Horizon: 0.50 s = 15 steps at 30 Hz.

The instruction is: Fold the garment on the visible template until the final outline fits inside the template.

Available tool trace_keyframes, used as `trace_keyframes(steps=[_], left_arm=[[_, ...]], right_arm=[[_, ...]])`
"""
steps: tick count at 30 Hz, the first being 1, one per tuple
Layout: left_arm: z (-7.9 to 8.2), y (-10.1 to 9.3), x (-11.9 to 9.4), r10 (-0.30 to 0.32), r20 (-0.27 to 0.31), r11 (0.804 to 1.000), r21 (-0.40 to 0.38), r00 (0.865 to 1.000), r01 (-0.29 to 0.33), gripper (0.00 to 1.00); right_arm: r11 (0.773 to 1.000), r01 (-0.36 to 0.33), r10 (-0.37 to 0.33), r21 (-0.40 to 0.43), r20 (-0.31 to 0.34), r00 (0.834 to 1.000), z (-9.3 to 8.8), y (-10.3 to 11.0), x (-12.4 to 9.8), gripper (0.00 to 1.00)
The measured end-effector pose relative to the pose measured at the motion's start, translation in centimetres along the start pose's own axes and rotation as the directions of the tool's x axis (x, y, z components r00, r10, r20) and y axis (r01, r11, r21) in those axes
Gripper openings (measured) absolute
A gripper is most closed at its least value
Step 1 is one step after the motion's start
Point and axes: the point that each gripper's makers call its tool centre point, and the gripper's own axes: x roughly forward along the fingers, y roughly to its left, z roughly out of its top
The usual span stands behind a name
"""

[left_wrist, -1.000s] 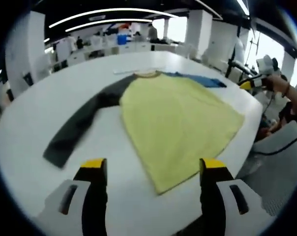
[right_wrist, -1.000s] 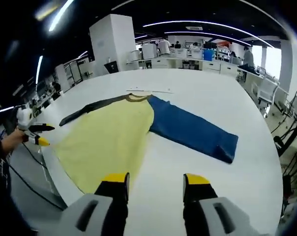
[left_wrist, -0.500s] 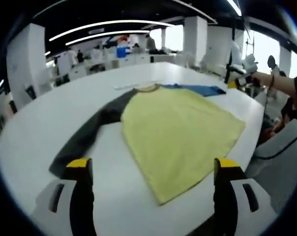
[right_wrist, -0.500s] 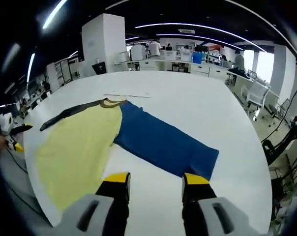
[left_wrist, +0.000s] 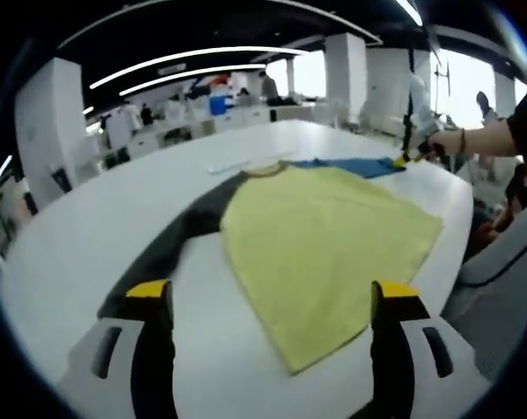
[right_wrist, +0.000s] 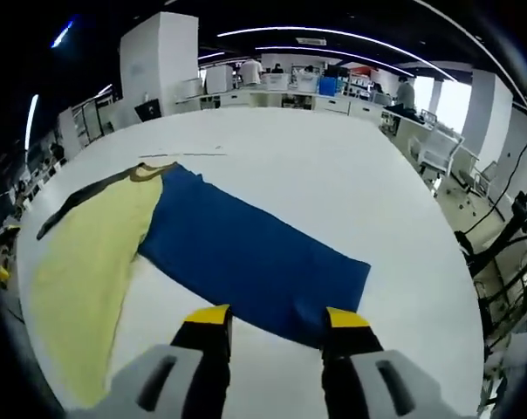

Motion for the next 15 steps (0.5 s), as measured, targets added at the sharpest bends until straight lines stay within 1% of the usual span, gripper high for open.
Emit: trace_keyframes(steps=[2, 4, 5, 7, 9, 10, 11, 12, 13, 14, 15], left_arm=[[0.1, 0.2, -0.1, 0.007, 0.002, 1.000, 0.008, 1.000, -0.008, 0.89], [-0.1, 0.5, -0.2, 0.015, -0.001, 1.000, 0.009, 1.000, -0.015, 0.87], [-0.2, 0.6, -0.2, 0.017, -0.007, 1.000, 0.007, 1.000, -0.017, 0.86], [-0.3, 0.8, -0.4, 0.024, -0.013, 1.000, -0.001, 1.000, -0.024, 0.85], [-0.4, 0.8, -0.4, 0.028, -0.017, 1.000, -0.003, 0.999, -0.028, 0.84], [-0.5, 0.8, -0.5, 0.029, -0.021, 1.000, -0.003, 0.999, -0.029, 0.84], [-0.6, 0.7, -0.5, 0.031, -0.025, 1.000, -0.002, 0.999, -0.031, 0.83], [-0.7, 0.7, -0.6, 0.030, -0.032, 1.000, 0.002, 0.999, -0.030, 0.82], [-0.7, 0.6, -0.6, 0.031, -0.035, 1.000, 0.003, 0.999, -0.031, 0.82], [-0.8, 0.6, -0.7, 0.033, -0.037, 0.999, 0.002, 0.999, -0.033, 0.81], [-1.0, 1.0, -0.7, 0.037, -0.039, 0.999, 0.001, 0.999, -0.037, 0.81]], right_arm=[[1.000, 0.016, -0.016, -0.002, -0.017, 1.000, -0.4, 0.0, -0.1, 0.38], [1.000, 0.002, -0.002, 0.011, -0.030, 1.000, -0.7, 0.3, 0.1, 0.37], [1.000, 0.000, 0.001, 0.031, -0.039, 0.999, -0.8, 0.2, 0.4, 0.36], [1.000, 0.013, -0.012, 0.018, -0.066, 0.998, -1.2, -0.6, 1.0, 0.32], [1.000, 0.014, -0.013, 0.026, -0.064, 0.998, -1.4, -0.5, 1.0, 0.32], [0.998, 0.017, -0.014, 0.054, -0.051, 0.999, -1.1, -0.9, 1.3, 0.31], [0.999, 0.019, -0.016, 0.047, -0.052, 0.999, -1.1, -0.9, 1.3, 0.30], [0.998, 0.028, -0.025, 0.050, -0.051, 0.998, -1.3, 0.0, 0.3, 0.29], [0.998, 0.031, -0.029, 0.054, -0.049, 0.998, -1.3, 0.1, 0.3, 0.28], [0.998, 0.037, -0.034, 0.053, -0.047, 0.998, -1.1, -0.3, 0.6, 0.25], [0.997, 0.069, -0.068, 0.028, -0.054, 0.996, -1.3, -0.9, 0.6, 0.22]])
